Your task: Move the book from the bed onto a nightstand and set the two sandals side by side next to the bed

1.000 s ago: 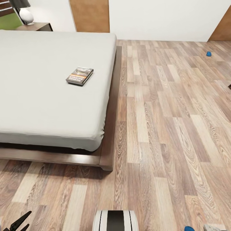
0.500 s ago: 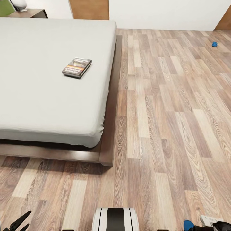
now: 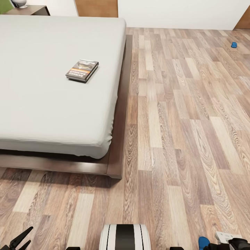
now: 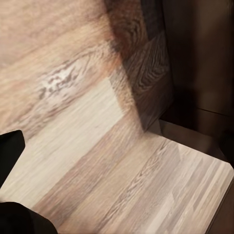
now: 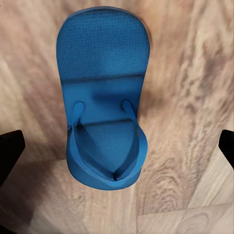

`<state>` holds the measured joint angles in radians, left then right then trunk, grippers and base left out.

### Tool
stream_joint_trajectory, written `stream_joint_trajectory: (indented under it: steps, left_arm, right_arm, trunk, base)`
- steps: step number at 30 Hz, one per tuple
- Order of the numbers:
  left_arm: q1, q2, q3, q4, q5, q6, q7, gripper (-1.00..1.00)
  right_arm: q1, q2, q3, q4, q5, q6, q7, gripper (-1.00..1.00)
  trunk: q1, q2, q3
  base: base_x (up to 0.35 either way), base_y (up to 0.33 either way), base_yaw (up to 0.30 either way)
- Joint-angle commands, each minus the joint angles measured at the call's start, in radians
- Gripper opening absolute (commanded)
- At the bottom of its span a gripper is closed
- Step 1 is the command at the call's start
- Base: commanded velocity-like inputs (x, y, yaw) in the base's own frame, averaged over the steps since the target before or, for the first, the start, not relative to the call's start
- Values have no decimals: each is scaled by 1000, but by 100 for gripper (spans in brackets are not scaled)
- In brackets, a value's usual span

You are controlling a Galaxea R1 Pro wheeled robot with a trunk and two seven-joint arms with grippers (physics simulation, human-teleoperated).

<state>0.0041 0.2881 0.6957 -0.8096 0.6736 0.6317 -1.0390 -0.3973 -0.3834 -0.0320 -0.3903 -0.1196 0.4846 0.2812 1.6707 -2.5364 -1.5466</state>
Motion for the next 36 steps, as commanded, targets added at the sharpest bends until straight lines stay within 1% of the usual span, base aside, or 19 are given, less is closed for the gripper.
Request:
stream_joint_trajectory:
  steps: [1, 5, 9, 14, 21, 32, 36]
  left_arm:
    - [0, 1, 0, -9, 6, 8, 0, 100]
    - [1, 0, 0, -45, 6, 17, -11, 100]
    - [2, -4, 0, -70, 5, 41, -34, 100]
    - [2, -6, 0, -83, 2, 64, -73, 100]
    - [4, -5, 1, -88, -4, 74, -122, 100]
    - [5, -4, 2, -89, -5, 78, -140, 100]
    - [5, -3, 2, -89, -5, 78, -141, 100]
  right_arm:
    - [0, 0, -3, -1, -8, 5, 1, 100]
    - [0, 1, -3, -1, -5, -9, 1, 100]
    - [0, 2, -3, -1, -4, -22, 1, 100]
    - [0, 3, -3, -1, -3, -30, 1, 100]
    - [0, 3, -3, -1, -3, -34, 1, 100]
    - [0, 3, -3, -1, -2, -35, 1, 100]
    - [0, 4, -3, -1, -2, -35, 1, 100]
  trunk:
    - [0, 0, 0]
    - [0, 0, 0]
    - [0, 0, 0]
    - [0, 0, 0]
    - [0, 0, 0]
    - [0, 0, 0]
    - [2, -1, -16]
  base:
    - [0, 0, 0]
    - [0, 0, 0]
    - [0, 0, 0]
    - [0, 0, 0]
    - [0, 0, 0]
    - [0, 0, 0]
    - [0, 0, 0]
